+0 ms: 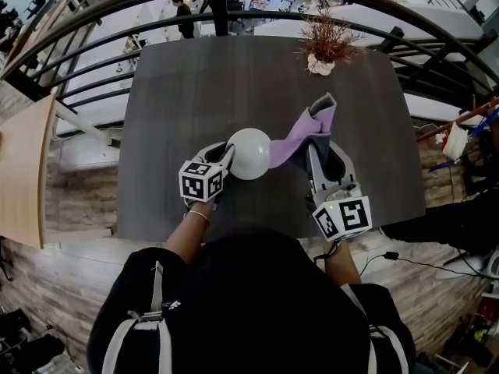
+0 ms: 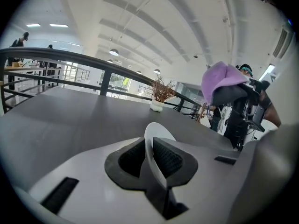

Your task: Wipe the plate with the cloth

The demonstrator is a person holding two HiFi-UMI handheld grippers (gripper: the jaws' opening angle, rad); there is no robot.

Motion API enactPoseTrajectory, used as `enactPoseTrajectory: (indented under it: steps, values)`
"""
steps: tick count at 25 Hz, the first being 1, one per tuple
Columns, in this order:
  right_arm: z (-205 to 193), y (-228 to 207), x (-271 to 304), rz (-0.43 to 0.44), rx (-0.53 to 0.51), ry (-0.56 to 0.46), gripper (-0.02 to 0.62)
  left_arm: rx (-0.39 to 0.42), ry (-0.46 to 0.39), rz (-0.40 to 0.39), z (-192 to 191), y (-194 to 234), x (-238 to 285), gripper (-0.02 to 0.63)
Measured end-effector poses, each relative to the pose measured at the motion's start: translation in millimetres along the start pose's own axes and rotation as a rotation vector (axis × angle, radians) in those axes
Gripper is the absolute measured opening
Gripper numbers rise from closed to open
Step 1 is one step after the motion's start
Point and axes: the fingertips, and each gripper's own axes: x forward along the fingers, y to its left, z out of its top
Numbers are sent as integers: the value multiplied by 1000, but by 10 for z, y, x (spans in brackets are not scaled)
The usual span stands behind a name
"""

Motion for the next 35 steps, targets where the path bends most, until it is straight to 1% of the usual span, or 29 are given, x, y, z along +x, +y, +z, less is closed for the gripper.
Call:
enactPoseTrajectory:
  steps: [7, 12, 19, 31, 35]
  values:
    - [-19, -8, -24, 1, 1, 3, 63, 25, 14, 17, -67, 41, 33, 55]
    - [11, 4, -15, 8, -1, 3, 63, 56, 42, 40, -113, 80, 53, 66]
    - [18, 5, -10, 7, 0, 1, 62, 45, 68, 52, -193, 143, 61, 67]
    - [-10, -17, -42, 2, 10, 11, 63, 73, 128, 90, -291, 197, 96, 78]
    - [-11, -2, -34, 4, 11, 10, 63, 107, 125, 111, -288, 218, 78, 81]
